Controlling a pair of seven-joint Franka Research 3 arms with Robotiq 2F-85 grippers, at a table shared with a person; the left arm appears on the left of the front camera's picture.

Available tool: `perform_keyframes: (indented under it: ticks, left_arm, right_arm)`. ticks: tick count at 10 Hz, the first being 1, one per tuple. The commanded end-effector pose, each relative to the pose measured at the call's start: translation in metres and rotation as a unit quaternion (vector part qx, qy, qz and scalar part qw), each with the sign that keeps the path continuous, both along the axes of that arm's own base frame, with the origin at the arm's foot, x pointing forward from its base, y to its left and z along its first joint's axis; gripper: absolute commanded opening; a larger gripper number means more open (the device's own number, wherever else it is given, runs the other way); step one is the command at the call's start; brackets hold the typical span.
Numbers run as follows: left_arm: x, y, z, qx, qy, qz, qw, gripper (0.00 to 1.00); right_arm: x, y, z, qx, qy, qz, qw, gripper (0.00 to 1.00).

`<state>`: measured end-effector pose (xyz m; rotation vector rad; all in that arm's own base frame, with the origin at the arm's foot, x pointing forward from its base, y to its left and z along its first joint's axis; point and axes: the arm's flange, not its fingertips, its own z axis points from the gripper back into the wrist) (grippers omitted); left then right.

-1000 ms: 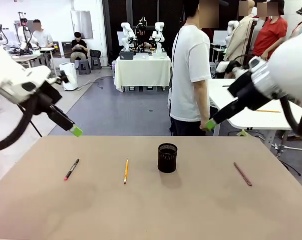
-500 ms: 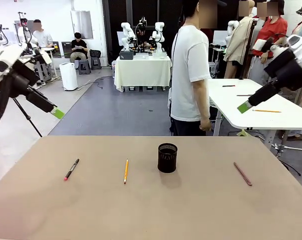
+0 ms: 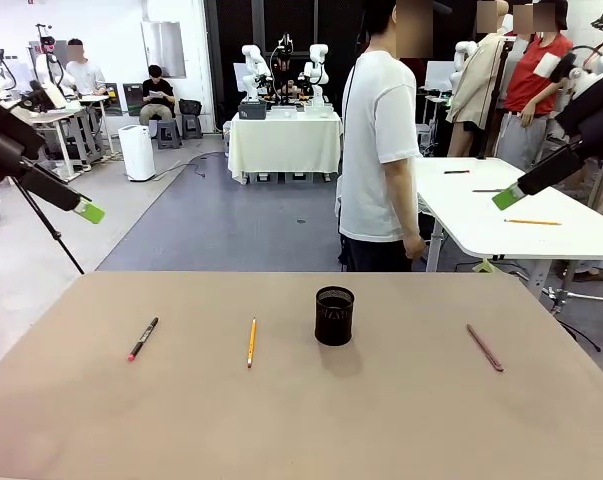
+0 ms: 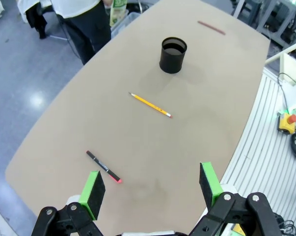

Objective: Place the pens into the pen holder.
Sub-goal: Pick up a writing instrument from the table and place it into the Pen holder.

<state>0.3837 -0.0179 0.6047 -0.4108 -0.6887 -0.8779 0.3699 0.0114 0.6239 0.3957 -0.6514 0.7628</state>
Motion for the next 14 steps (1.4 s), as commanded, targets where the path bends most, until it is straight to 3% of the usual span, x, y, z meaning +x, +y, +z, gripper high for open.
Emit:
perform_keyframes:
  ticks: [1, 3, 7, 8, 14]
  left_arm:
    - [-0.001, 0.014, 0.002, -0.028, -0.013, -0.027, 0.999, 1.0]
    - [-0.003, 0.018, 0.003, -0.043, -0.023, -0.036, 0.998, 1.0]
    - [-0.003, 0.012, 0.009, -0.039, -0.024, -0.048, 0.998, 1.0]
    - [0.0, 0.005, 0.005, -0.028, -0.023, -0.046, 0.998, 1.0]
    - [-0.006, 0.012, 0.007, -0.036, -0.022, -0.036, 0.998, 1.0]
  right_arm:
    - [0.004, -0.014, 0.008, 0.033, -0.024, 0.02, 0.999, 1.0]
    - [0.012, -0.035, 0.019, 0.056, -0.059, 0.007, 0.997, 1.0]
    - [0.028, -0.039, 0.023, 0.057, -0.071, -0.02, 0.996, 1.0]
    - [0.014, -0.04, 0.023, 0.057, -0.047, -0.012, 0.997, 1.0]
    - [0.014, -0.04, 0.023, 0.057, -0.047, -0.012, 0.997, 1.0]
